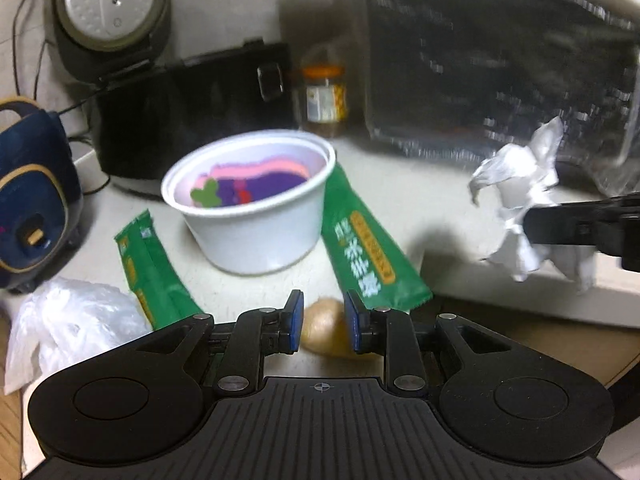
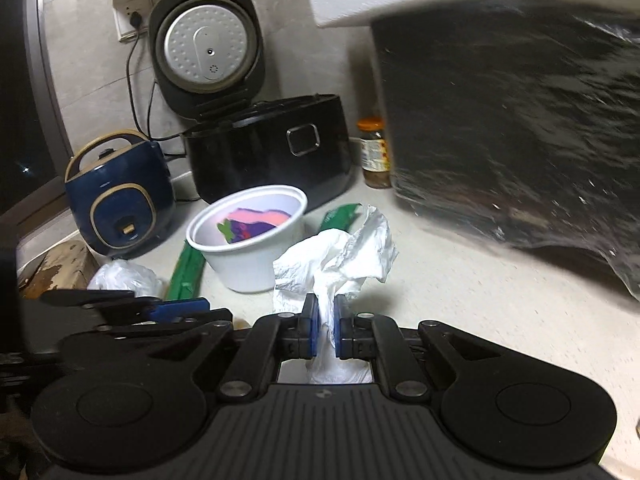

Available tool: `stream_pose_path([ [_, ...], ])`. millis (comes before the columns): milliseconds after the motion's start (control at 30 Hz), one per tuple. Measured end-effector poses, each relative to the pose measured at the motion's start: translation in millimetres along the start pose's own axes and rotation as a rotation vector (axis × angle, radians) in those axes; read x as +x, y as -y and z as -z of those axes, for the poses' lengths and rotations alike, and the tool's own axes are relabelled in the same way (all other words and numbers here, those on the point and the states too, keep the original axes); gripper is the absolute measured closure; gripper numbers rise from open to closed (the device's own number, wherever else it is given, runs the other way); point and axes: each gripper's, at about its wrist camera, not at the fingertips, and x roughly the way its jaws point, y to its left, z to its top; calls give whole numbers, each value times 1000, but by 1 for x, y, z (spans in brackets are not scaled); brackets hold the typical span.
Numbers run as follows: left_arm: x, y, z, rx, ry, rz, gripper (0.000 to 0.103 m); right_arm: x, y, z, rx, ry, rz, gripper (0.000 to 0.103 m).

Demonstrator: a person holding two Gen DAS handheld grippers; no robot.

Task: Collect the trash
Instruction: 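Grasp the brown potato with the left tool while the right tool holds the tissue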

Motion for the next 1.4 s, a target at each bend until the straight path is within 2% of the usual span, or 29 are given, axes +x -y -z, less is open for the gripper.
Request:
stream_pose_path([
  [67,0,1,1,3,11,-3,73,-3,3,5,10,-5,3,95],
  [133,2,2,2,9,4,-6,64,-3,7,11,24,-14,-1,95],
  [300,-1,-3,11,15,16,-5,60,-3,16,19,62,-33,6,95],
  [400,-4,-10,18,-18,24,19,57,-2,16,21,71,-38,1,95],
  [533,-5,-23,22,-104,21,38,48,1,13,22,79,-43,-20,95],
  [700,3,-31,17,-216,-12,73,48,4,5,23,63,-53,-46,95],
  [967,22,-20,7,-236,-53,81,48,6,3,27,58,-68,-44,95],
  [1067,29,-18,6,-219,-83,102,53,3,5,26,56,-58,-27,95],
  [1167,26,-24,7,-236,-80,132,55,0,7,22,70,-49,-18,95],
  [1267,18,-36,12,-278,-42,160,56,-2,4,16,88,-35,-24,95],
  [1400,0,-67,18,-398,6,230,56,-2,-13,11,89,-32,-21,95],
])
